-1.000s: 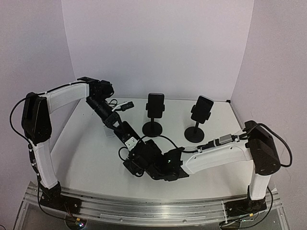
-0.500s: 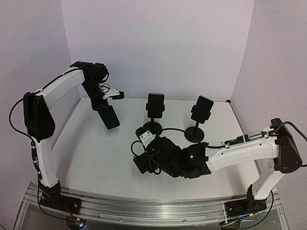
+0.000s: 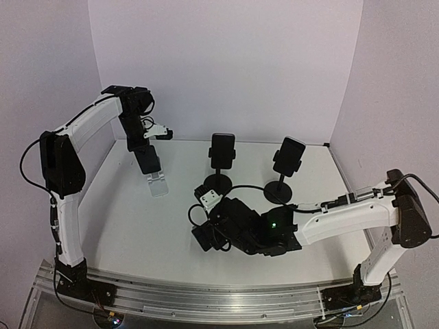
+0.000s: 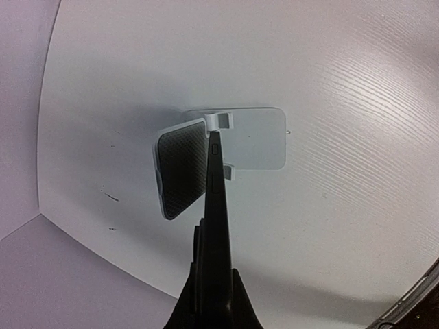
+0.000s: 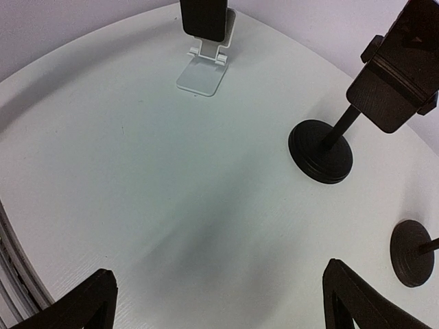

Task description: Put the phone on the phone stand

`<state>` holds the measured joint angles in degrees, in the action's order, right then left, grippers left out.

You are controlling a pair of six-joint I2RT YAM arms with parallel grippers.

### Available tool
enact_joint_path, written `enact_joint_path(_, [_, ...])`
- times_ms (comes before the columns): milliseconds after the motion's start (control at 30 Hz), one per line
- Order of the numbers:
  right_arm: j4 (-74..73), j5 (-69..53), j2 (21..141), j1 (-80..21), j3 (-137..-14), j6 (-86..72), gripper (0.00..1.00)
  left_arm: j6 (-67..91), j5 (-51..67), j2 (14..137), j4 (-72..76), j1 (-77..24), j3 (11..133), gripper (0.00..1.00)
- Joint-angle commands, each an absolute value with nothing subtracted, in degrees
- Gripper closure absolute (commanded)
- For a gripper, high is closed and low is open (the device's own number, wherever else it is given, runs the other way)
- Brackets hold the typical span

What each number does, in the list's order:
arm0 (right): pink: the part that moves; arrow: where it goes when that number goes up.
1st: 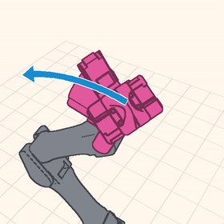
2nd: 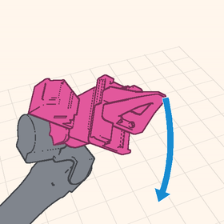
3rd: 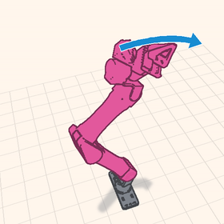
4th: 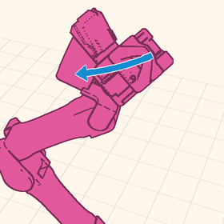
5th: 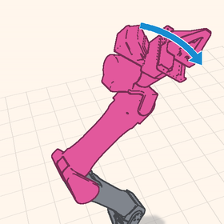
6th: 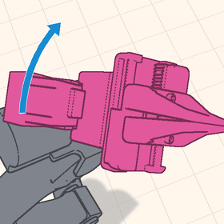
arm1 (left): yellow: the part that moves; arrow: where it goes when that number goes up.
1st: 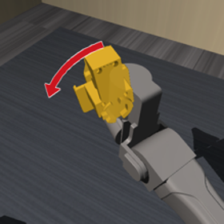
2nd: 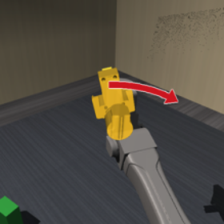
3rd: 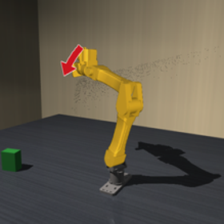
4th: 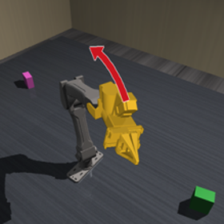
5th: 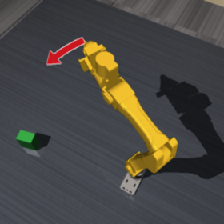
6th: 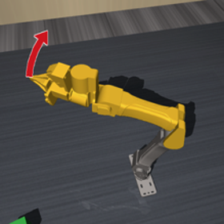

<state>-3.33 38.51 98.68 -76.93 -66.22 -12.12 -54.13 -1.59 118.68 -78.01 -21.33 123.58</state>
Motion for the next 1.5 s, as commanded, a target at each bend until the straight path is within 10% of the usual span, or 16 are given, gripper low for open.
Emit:
enact_joint_path(0, [-3.05, 37.95, 99.75, -77.18, -67.03, -12.79, 0.02, -55.29, -0.80, 120.76, -81.74, -21.13, 129.42, 1.00])
enact_joint_path(1467, [-3.06, 36.74, 99.72, -77.21, -67.68, -12.92, 0.02, -55.69, -0.18, 125.31, -80.09, -20.17, 125.71, 1.00])
